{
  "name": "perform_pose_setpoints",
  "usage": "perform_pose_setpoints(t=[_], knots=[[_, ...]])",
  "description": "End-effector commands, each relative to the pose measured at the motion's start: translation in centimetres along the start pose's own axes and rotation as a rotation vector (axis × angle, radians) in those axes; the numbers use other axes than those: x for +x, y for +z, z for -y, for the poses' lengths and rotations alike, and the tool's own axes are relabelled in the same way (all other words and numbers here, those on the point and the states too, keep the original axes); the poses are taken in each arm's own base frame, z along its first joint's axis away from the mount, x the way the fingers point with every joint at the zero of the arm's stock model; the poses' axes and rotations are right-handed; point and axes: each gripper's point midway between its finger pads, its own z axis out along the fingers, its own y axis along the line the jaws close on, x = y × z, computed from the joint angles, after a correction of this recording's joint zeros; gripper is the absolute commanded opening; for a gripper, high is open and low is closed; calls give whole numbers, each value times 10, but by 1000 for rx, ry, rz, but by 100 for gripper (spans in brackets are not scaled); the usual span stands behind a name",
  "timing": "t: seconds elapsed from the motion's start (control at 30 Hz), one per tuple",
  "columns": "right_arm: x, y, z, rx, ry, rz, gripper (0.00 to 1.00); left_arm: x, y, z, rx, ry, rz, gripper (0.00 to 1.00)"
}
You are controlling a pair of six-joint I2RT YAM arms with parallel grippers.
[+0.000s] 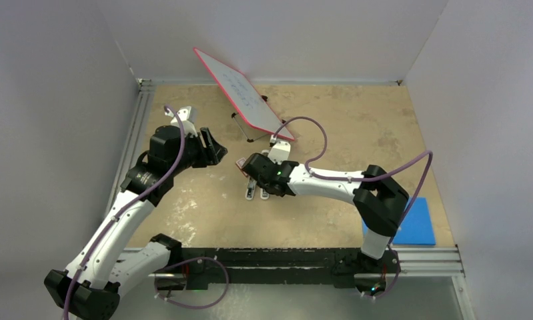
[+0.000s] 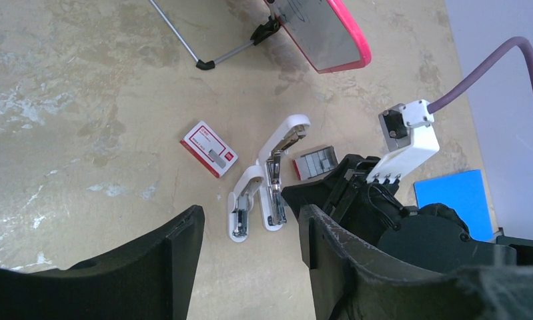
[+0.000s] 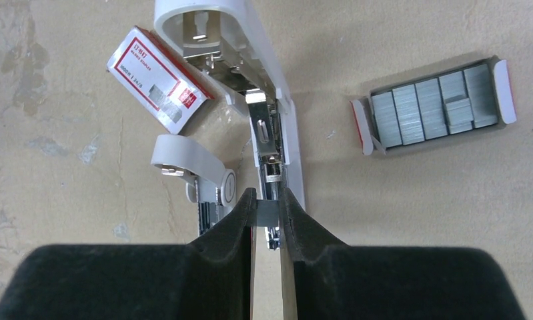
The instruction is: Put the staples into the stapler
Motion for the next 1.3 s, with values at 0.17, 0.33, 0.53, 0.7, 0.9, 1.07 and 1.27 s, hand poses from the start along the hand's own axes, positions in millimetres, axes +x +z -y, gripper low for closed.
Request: perform_pose_setpoints(t=[0.17, 0.33, 0.53, 0.7, 0.9, 1.07, 1.27], knots=[[-7, 1, -12, -22, -66, 18, 16, -2, 2, 2, 12, 32, 5, 55], [-5, 3, -11, -19, -89, 12, 17, -2, 3, 1, 8, 33, 3, 55], [-1, 7, -16, -37, -119, 3, 17, 0, 4, 0, 5, 34, -3, 55], [-3, 7, -15, -33, -130, 9, 16, 1, 5, 1, 8, 31, -10, 55], [-6, 5, -15, -34, -121, 21, 16, 1, 6, 0, 6, 31, -13, 55], [-10, 2, -13, -33, -119, 34, 16, 2, 7, -1, 3, 29, -19, 55], [-6, 6, -12, -28, -141, 29, 16, 4, 9, -3, -9, 25, -26, 55]])
